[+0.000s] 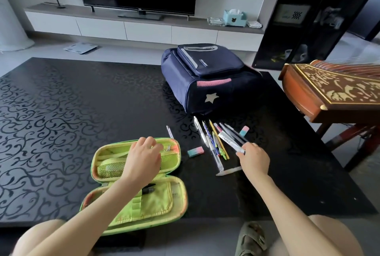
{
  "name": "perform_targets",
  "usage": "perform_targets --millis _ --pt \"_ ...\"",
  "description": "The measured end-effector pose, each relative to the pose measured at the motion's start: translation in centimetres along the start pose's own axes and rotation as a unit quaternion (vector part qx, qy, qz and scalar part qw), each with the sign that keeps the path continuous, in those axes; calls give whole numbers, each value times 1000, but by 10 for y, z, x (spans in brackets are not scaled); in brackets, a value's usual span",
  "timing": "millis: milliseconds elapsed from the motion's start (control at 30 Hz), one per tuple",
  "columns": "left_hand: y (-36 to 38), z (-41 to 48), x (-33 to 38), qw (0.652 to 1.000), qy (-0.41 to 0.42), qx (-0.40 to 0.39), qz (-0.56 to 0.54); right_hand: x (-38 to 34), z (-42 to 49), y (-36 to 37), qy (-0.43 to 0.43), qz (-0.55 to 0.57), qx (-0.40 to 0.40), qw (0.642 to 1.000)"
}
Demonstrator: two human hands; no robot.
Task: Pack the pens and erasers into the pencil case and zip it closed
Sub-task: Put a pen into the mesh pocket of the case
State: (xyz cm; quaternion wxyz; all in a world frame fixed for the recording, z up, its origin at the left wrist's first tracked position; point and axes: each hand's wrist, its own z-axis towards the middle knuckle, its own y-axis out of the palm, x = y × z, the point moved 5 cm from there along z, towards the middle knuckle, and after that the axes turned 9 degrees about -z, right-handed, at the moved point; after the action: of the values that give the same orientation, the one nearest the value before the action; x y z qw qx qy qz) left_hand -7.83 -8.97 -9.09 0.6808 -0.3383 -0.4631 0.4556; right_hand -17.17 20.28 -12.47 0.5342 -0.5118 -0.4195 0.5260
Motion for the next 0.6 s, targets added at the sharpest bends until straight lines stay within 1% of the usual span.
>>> perform_targets --millis 133,267,333,400,467,500,567,600 --pt "-1 -1 -6 1000 -2 -2 -3 0 -20 -4 -21 -37 30 999" --pt "0 -4 -11 1000 -5 -6 -11 -1 -33 -11 -61 -27 63 996" --pt "0 -5 -14 1000 -8 -8 -14 -1 -38 -17 -55 -22 64 996" --pt "-1 -5 -18 999 -15 -8 -28 -1 -42 -27 -44 29 98 994" --pt "-6 -5 -25 999 -26 4 -41 -12 -49 -41 -59 111 125 984" --pt "-11 -6 -33 998 -42 17 -44 -24 -52 -45 -83 149 108 979" --pt "-21 -10 -51 995 -89 38 -36 -56 -57 -48 -141 212 39 966" --pt "-24 -14 -62 993 -109 37 -22 -74 -60 -48 -173 232 12 957"
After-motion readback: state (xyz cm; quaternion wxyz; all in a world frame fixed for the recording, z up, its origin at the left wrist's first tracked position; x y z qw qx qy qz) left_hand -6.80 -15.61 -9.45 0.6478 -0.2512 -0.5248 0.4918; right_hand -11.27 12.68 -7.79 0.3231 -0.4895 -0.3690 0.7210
